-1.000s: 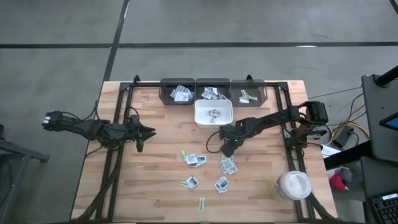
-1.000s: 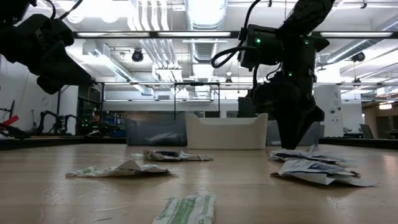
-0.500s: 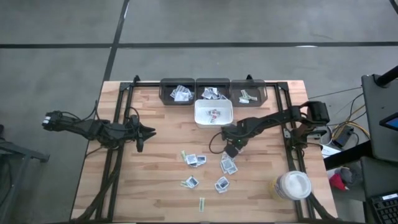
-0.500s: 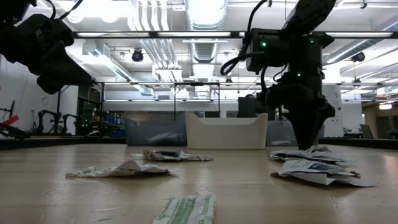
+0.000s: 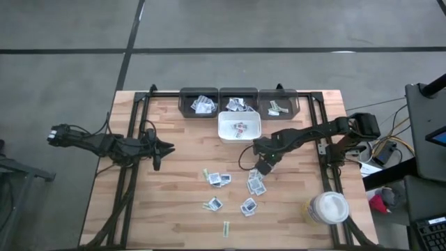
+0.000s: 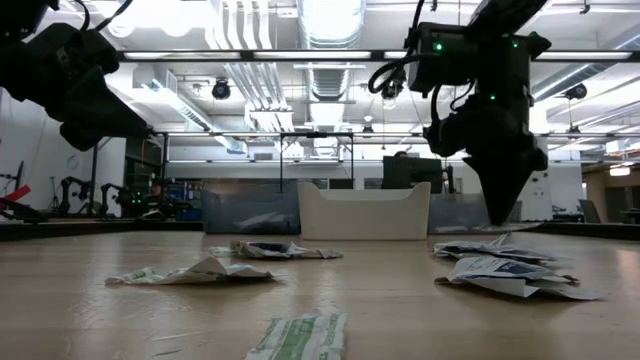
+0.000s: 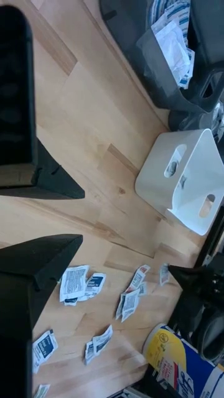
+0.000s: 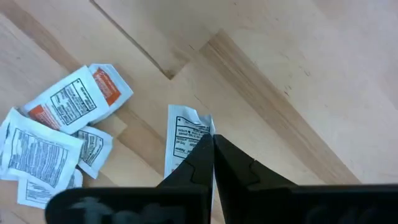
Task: Pick & Place First Aid Supplies
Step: Put the orange ointment pack into the white bin
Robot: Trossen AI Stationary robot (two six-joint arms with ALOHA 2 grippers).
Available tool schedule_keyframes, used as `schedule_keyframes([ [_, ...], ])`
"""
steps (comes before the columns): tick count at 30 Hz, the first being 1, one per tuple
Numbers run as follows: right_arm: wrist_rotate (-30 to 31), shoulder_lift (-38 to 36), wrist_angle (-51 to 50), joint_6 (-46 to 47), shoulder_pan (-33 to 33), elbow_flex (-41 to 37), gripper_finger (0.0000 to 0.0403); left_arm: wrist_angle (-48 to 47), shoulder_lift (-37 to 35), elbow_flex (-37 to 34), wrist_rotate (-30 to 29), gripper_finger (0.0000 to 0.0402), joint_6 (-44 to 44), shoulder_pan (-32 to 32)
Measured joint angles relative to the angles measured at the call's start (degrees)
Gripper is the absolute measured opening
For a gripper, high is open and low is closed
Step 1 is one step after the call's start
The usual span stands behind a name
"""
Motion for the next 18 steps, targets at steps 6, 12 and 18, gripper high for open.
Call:
schedule_keyframes([
  [6, -5.38, -1.91, 5.27, -7.04, -0.04, 0.02, 0.0008, 0.0, 0.05, 0.02, 0.0, 0.0094, 0.02, 0.0],
  [12, -12.39, -3.32, 25.04, -19.68, -0.28, 0.13, 0.0008, -0.01, 0.16, 0.01, 0.0, 0.0094, 0.05, 0.02],
  [18, -14.75, -3.77, 41.17, -26.21, -1.79, 0.15, 0.0008, 0.0, 0.26, 0.0, 0.0, 0.0094, -0.02, 0.01],
])
